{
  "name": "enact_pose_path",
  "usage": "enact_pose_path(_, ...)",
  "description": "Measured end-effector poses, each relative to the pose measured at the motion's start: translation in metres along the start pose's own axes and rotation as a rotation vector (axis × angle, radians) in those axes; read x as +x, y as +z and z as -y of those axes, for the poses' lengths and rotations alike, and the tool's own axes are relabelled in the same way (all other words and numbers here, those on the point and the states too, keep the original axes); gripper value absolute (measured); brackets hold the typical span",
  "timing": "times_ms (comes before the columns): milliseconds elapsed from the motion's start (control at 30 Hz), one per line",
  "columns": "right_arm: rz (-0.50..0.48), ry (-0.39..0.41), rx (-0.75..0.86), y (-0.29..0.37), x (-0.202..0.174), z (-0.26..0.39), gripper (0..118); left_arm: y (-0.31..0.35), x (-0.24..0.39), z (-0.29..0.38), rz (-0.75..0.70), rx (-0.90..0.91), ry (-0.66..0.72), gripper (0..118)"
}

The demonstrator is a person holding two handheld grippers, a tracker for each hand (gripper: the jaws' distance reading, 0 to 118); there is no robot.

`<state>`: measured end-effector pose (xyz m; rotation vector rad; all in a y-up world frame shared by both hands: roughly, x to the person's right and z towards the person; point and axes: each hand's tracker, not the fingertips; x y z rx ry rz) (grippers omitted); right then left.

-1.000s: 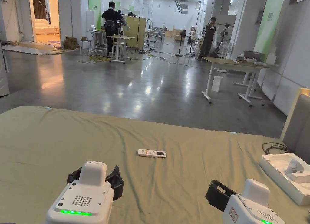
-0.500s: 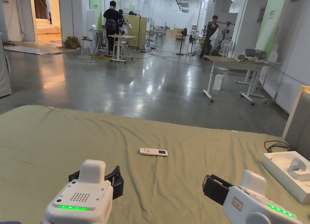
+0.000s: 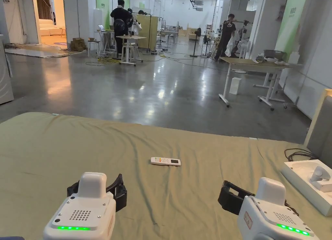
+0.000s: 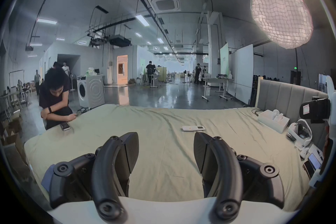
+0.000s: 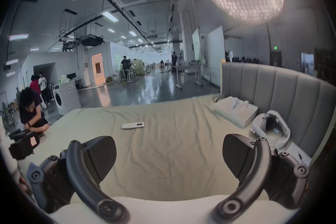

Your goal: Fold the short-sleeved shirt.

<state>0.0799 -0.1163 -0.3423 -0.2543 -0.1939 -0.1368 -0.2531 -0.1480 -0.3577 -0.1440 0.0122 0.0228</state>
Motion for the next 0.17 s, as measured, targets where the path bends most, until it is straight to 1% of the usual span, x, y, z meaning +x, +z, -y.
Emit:
enact_pose_path(67,0.026,0.052,0.042,-0.0001,-0.0022,0.0028,116,-0.0006,-0.0003,-0.0015,0.012,-0.016,0.001,67)
enact_pose_path(167,0.019,0.104,0.153,0.0034,-0.0038,0.0106,116,-0.002,-0.0027,-0.0023,0.022,-0.037,-0.001,67)
